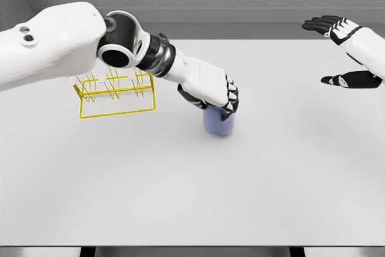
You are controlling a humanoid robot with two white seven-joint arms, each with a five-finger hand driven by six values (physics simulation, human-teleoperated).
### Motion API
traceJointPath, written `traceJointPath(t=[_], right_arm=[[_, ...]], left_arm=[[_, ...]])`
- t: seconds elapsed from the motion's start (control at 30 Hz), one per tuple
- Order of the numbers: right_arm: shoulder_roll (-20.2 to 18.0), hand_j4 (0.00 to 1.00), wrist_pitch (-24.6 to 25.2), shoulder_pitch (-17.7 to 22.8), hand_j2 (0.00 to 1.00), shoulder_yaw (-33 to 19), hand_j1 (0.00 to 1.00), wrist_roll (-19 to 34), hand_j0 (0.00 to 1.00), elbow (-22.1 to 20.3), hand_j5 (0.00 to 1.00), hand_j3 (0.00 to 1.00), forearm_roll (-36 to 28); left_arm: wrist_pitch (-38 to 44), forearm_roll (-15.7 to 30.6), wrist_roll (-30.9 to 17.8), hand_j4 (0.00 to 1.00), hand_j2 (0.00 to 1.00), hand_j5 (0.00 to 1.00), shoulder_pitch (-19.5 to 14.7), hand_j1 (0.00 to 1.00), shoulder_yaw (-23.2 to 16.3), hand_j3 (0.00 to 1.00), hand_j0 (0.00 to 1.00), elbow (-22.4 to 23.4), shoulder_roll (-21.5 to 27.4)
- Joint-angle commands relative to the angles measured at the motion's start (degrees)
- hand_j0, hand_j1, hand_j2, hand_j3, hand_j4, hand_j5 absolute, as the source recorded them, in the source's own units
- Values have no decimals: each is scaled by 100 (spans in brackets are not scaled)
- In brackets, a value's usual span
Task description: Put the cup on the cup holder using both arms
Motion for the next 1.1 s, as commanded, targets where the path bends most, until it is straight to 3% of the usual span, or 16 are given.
traceJointPath(t=[0.0,1.07], right_arm=[[-5,100,14,0,100,-1,100,-3,100,-2,100,100,-42],[-5,100,14,0,100,-1,100,-3,100,-2,100,100,-42]], left_arm=[[9,21,4,60,60,60,0,60,22,60,60,-10,38],[9,117,4,60,60,60,-176,60,276,60,60,-72,425]])
